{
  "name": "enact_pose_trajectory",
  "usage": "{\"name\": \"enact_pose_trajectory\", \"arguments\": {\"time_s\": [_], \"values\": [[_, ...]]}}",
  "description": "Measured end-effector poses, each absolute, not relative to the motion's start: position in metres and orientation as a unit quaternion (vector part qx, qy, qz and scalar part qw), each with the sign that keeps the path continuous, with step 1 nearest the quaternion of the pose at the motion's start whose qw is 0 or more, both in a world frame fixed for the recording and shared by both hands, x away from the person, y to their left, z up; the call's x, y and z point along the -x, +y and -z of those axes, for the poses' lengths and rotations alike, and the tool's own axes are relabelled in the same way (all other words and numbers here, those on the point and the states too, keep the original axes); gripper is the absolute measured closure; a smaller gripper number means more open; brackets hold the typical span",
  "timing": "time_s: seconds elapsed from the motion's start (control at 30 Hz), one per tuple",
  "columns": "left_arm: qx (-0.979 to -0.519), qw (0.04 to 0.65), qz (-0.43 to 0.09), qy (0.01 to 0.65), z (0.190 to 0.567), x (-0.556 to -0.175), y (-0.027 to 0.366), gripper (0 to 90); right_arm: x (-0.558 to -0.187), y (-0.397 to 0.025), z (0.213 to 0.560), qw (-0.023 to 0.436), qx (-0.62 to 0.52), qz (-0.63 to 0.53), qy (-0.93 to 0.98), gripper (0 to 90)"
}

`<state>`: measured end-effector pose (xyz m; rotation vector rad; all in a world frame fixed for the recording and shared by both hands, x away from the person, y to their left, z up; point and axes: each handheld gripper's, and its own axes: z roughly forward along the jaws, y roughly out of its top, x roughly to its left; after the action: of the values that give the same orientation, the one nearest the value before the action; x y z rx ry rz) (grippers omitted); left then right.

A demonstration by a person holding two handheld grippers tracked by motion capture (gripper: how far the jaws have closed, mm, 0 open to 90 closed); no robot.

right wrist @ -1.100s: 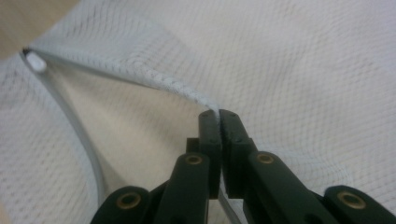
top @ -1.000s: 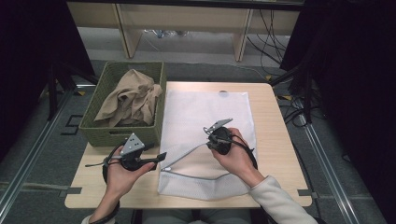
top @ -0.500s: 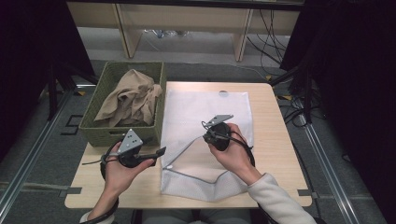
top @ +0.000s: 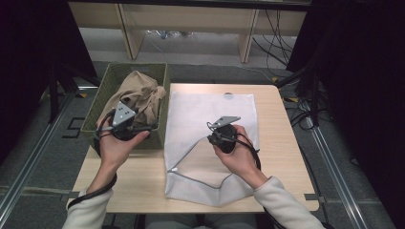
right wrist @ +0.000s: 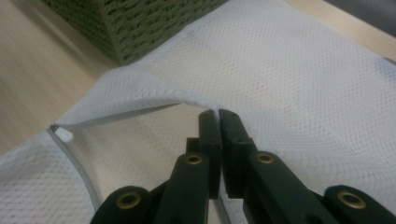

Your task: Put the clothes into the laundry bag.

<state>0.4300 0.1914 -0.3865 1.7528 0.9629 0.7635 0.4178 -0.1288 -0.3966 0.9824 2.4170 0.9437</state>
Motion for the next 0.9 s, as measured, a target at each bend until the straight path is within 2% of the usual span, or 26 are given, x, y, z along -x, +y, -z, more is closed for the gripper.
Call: {"name": "enact_pose_trajectory", "arguments": {"time_s": [0.17, 0.37, 0.7, 0.9], "values": [[-0.712, 0.456, -0.322, 0.425, 0.383, -0.462, 0.199, 10.5, -0.418, -0.129, 0.396, 0.18, -0.352, -0.336, 0.855, 89.5], [-0.714, 0.427, -0.321, 0.452, 0.383, -0.496, 0.202, 5.9, -0.417, -0.128, 0.394, 0.172, -0.356, -0.337, 0.855, 89.5], [-0.719, 0.389, -0.31, 0.486, 0.384, -0.536, 0.209, 0.7, -0.417, -0.127, 0.396, 0.176, -0.359, -0.342, 0.85, 89.5], [-0.736, 0.354, -0.294, 0.496, 0.393, -0.554, 0.218, 0.0, -0.415, -0.127, 0.396, 0.159, -0.367, -0.334, 0.853, 89.5]]}}
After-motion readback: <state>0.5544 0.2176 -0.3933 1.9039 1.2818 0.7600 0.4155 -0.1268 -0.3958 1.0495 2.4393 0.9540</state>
